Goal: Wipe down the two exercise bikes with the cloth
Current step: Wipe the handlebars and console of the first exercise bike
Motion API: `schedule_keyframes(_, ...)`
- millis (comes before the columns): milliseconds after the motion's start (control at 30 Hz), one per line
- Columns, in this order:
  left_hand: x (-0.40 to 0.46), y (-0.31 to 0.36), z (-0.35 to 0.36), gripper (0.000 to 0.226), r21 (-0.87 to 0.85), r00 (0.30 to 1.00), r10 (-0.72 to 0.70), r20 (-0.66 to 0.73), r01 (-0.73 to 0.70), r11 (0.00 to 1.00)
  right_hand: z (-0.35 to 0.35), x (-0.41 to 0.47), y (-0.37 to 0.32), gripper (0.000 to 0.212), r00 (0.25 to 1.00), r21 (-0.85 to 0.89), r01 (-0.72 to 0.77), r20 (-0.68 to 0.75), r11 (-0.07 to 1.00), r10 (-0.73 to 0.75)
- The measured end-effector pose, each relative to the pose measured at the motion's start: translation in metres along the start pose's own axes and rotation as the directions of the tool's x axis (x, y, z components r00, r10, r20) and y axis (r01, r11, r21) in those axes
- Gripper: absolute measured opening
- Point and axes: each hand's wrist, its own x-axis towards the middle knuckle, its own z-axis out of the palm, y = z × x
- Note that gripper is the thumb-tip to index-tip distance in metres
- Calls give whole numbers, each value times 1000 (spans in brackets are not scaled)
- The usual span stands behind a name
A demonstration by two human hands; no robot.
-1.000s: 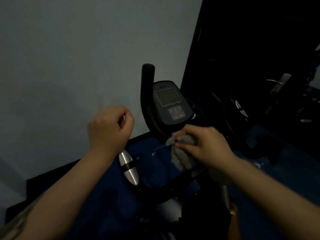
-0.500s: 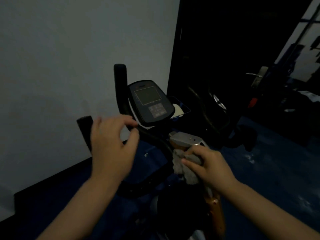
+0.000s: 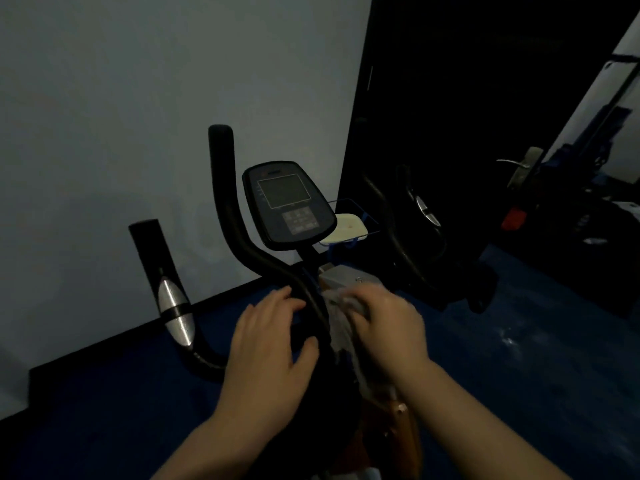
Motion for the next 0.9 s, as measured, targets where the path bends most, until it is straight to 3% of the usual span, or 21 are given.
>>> schedule_keyframes(67, 1, 1, 2, 47, 42, 1000, -12, 14, 11, 999, 17, 17, -13, 19, 997, 24, -74, 18, 997, 74)
schedule_keyframes(133, 0, 1, 3, 46, 21, 998, -61, 14, 61, 998, 27, 18, -19, 18, 992, 173, -128, 26, 977, 125)
schedule_keyframes(200, -2, -1, 1, 42, -24, 994, -105, -6, 105, 994, 21, 2, -10, 18, 998, 264, -54, 4, 963, 55)
schedule_keyframes(300, -3, -3, 0, 39, -53, 992, -128, -12, 127, 990, 3, -8, 7, 21, 997, 83, 78, -1, 993, -78)
schedule_keyframes(367, -2, -2, 1, 39, -78, 990, -143, -8, 142, 987, 10, 10, 5, 13, 999, -54, 54, 2, 997, -54)
schedule_keyframes(433, -3, -1, 2, 38, -112, 986, -168, -13, 165, 980, 23, 23, -7, 13, 1000, -76, -3, 25, 997, 5)
schedule_keyframes(633, -9, 2, 2, 30, -221, 970, -218, -109, 190, 957, 7, 13, -5, 11, 998, 167, 30, 44, 986, -38)
schedule_keyframes(733, -11, 0, -2, 26, -207, 966, -154, -207, 111, 972, -11, 15, -15, 14, 999, 292, 29, -48, 956, -16)
schedule_keyframes(833, -11, -16, -20, 22, -150, 938, -88, -334, 39, 988, -7, 16, -43, 23, 985, 326, 155, 25, 932, -173)
schedule_keyframes(900, -7, -32, -37, 23, -149, 922, -80, -379, 24, 988, 3, 20, -52, 23, 898, 242, 371, 154, 897, -413)
